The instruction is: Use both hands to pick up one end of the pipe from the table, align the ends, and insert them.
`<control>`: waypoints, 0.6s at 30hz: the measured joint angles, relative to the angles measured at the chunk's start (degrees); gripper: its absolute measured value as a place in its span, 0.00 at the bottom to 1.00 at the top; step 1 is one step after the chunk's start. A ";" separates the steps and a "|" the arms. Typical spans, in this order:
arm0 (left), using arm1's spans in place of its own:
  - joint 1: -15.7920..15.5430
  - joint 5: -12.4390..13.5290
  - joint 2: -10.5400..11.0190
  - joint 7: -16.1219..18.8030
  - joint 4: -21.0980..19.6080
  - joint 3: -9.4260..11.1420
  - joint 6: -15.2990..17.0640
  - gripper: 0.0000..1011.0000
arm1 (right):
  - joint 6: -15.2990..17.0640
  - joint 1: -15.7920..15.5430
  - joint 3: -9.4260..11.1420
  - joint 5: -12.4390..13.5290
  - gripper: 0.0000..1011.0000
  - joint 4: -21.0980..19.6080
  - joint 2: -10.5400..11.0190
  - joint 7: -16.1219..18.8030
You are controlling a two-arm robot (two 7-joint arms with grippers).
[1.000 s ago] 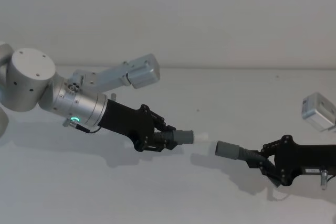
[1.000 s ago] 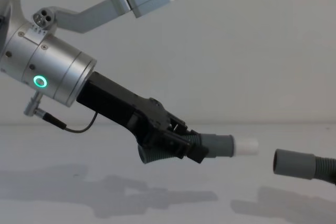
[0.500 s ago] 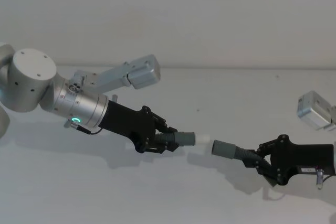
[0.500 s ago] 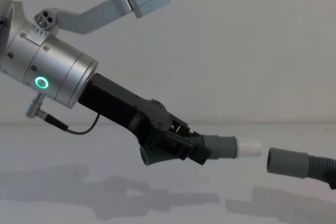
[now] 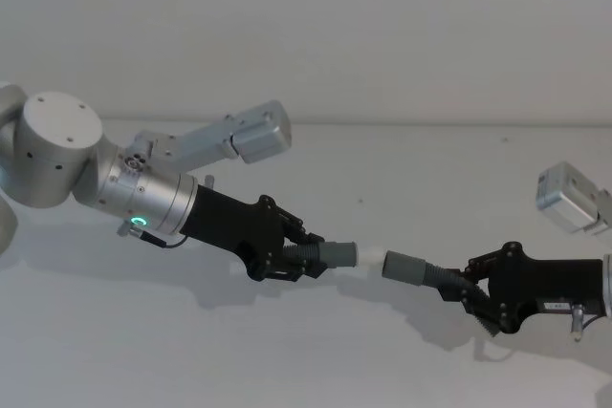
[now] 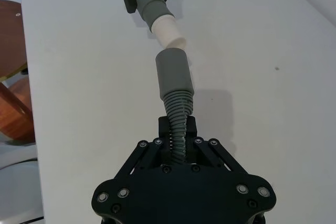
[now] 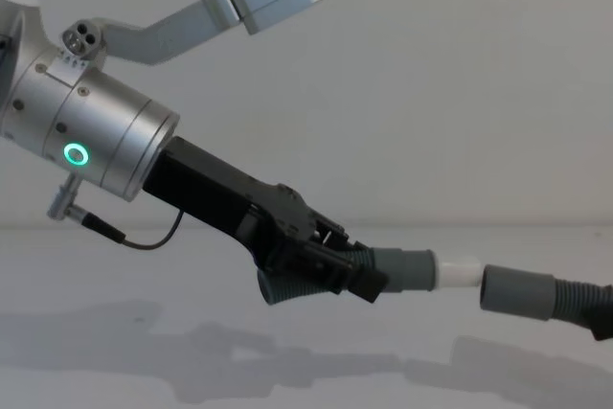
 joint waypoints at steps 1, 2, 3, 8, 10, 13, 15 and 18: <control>0.00 -0.05 0.00 0.01 0.01 0.05 0.00 0.34 | 0.00 0.07 -0.06 0.00 0.13 0.05 -0.01 -0.02; 0.00 -0.13 0.00 0.02 0.03 0.07 0.00 0.34 | 0.00 0.10 -0.08 0.00 0.13 0.07 -0.01 -0.04; 0.00 -0.23 -0.01 0.05 0.11 0.12 0.00 0.34 | 0.00 0.17 -0.13 0.00 0.13 0.12 -0.01 -0.06; -0.06 -0.55 -0.13 0.06 0.50 0.33 -0.05 0.34 | 0.00 0.65 -0.46 0.06 0.13 0.38 -0.01 -0.13; -0.10 -0.65 -0.17 0.06 0.66 0.40 -0.09 0.34 | 0.01 0.79 -0.52 0.11 0.13 0.45 0.01 -0.13; -0.28 -0.87 -0.31 -0.01 1.12 0.61 -0.16 0.34 | 0.04 1.08 -0.66 0.26 0.13 0.59 0.05 -0.13; -0.37 -0.95 -0.38 -0.07 1.36 0.71 -0.19 0.34 | 0.07 1.29 -0.75 0.39 0.13 0.68 0.08 -0.08; -0.56 -1.14 -0.52 -0.25 1.80 0.89 -0.32 0.34 | 0.08 1.56 -0.89 0.52 0.13 0.78 0.12 -0.02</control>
